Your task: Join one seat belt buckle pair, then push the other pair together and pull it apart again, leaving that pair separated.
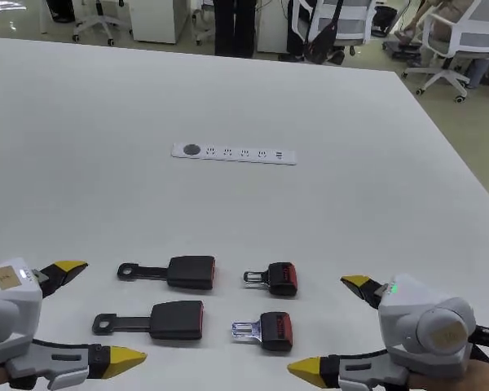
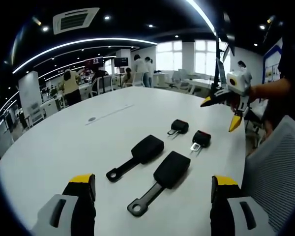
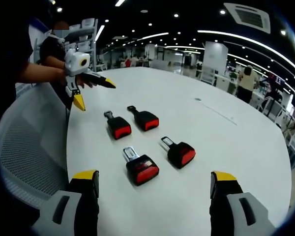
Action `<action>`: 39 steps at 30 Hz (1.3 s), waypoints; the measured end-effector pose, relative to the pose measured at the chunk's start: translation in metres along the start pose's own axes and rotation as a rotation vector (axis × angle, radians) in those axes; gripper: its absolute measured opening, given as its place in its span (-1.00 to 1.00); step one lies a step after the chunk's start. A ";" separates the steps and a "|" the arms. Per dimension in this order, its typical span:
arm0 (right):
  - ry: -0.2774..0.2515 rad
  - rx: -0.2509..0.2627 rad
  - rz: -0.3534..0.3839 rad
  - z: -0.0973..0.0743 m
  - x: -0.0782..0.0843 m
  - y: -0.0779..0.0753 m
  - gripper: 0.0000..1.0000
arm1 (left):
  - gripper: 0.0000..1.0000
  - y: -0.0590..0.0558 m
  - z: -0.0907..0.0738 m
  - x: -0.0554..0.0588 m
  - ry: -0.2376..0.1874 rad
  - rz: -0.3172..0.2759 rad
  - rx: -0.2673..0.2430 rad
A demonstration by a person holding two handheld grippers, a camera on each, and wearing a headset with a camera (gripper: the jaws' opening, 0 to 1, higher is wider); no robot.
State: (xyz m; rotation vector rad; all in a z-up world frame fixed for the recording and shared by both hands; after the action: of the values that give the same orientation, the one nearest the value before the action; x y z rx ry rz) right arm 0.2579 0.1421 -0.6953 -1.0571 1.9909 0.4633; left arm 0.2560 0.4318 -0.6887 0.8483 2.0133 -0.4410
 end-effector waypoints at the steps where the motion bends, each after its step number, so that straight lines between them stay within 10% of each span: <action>1: 0.000 0.000 0.000 0.001 0.001 -0.001 0.91 | 1.00 -0.001 0.000 -0.001 -0.001 0.000 0.000; 39: 0.021 0.003 -0.009 -0.006 0.001 -0.010 0.89 | 0.99 -0.001 -0.001 -0.006 0.004 0.017 0.011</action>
State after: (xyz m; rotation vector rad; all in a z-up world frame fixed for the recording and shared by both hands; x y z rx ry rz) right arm 0.2631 0.1322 -0.6920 -1.0732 2.0041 0.4455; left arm 0.2569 0.4290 -0.6832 0.8730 2.0075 -0.4414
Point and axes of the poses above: the centre of the closed fingertips' face, and the gripper's own axes: z roughly forward along the fingers, y roughly to its left, x roughly out of its underside, the point moved 3 cm from there along -z, roughly backward along the fingers, and after that the axes turned 1 degree about y, right-handed, at the moved point
